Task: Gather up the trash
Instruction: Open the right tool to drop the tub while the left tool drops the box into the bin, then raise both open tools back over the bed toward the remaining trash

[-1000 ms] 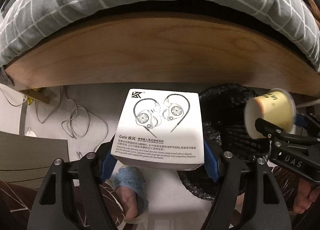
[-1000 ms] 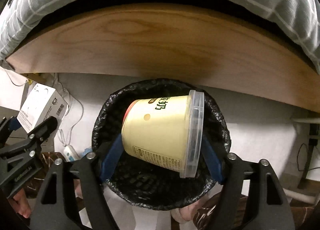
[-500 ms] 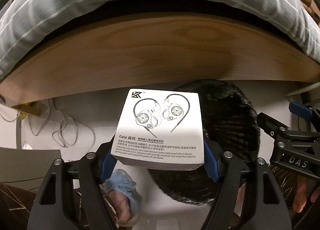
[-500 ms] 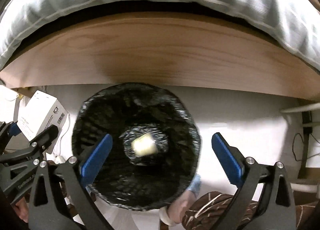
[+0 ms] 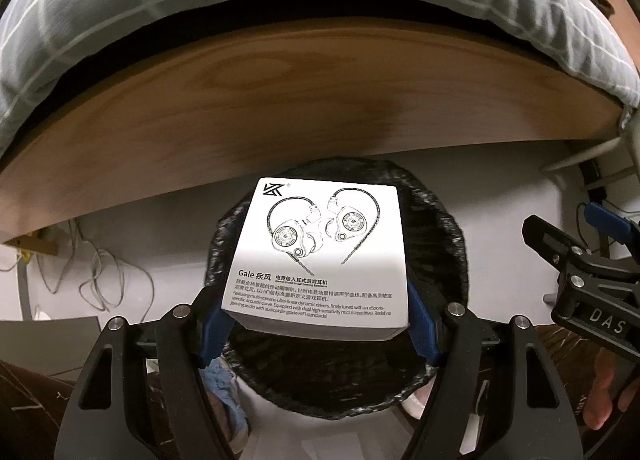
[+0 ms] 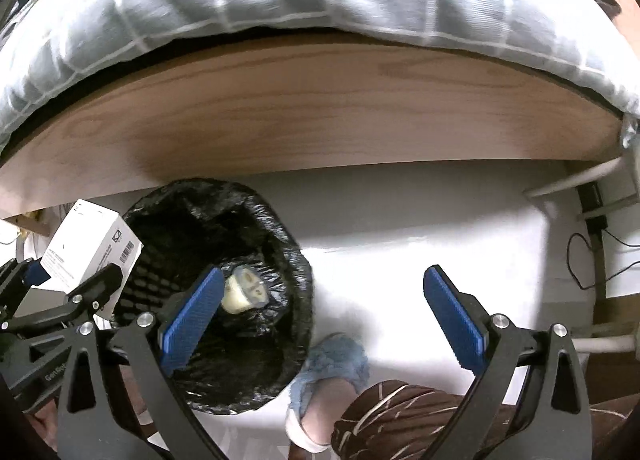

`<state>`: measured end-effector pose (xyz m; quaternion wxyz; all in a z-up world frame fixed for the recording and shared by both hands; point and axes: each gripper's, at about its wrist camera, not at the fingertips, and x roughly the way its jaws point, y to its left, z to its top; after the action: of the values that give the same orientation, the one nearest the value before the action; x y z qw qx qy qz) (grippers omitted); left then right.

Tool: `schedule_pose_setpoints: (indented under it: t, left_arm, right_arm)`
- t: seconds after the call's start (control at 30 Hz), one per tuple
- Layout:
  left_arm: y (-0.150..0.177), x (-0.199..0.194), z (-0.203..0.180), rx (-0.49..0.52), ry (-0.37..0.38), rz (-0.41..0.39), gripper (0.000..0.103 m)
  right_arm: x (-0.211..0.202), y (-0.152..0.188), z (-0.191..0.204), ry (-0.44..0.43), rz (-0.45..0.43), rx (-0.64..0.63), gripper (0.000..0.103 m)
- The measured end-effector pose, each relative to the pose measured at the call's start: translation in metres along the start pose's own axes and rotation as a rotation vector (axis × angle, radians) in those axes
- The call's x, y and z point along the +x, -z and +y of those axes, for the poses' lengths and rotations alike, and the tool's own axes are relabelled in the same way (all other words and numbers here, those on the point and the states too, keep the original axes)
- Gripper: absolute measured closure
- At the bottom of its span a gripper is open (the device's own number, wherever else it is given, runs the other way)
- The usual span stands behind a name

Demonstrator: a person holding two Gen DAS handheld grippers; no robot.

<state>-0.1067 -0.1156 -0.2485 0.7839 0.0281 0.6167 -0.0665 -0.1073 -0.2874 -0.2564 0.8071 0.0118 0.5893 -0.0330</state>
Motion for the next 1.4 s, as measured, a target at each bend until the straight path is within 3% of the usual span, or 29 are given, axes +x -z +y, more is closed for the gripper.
schedule_pose_setpoints:
  t: [0.37,0.5,0.67,1.03,1.4]
  left_arm:
    - [-0.001,0.006,-0.013,-0.004,-0.005,0.009,0.031]
    - [-0.001,0.006,-0.011,-0.004,-0.031,0.002,0.012]
    - [-0.003,-0.006,0.0,-0.008,-0.053,-0.03,0.007]
    - [-0.02,-0.082,0.043,-0.095,-0.103,-0.165,0.006]
    - [-0.04,-0.155,0.089,-0.16,-0.1,-0.283,0.006]
  right_arm:
    - [-0.002,0.001,-0.019,0.028,0.001,0.019,0.007]
    - [-0.006,-0.005,-0.009,0.03,-0.014,0.01,0.007]
    - [-0.024,-0.016,0.003,0.017,-0.074,-0.01,0.007]
    - [-0.093,-0.044,0.034,-0.04,-0.265,-0.047,0.008]
    - [-0.161,-0.074,0.061,-0.093,-0.442,-0.056,0.007]
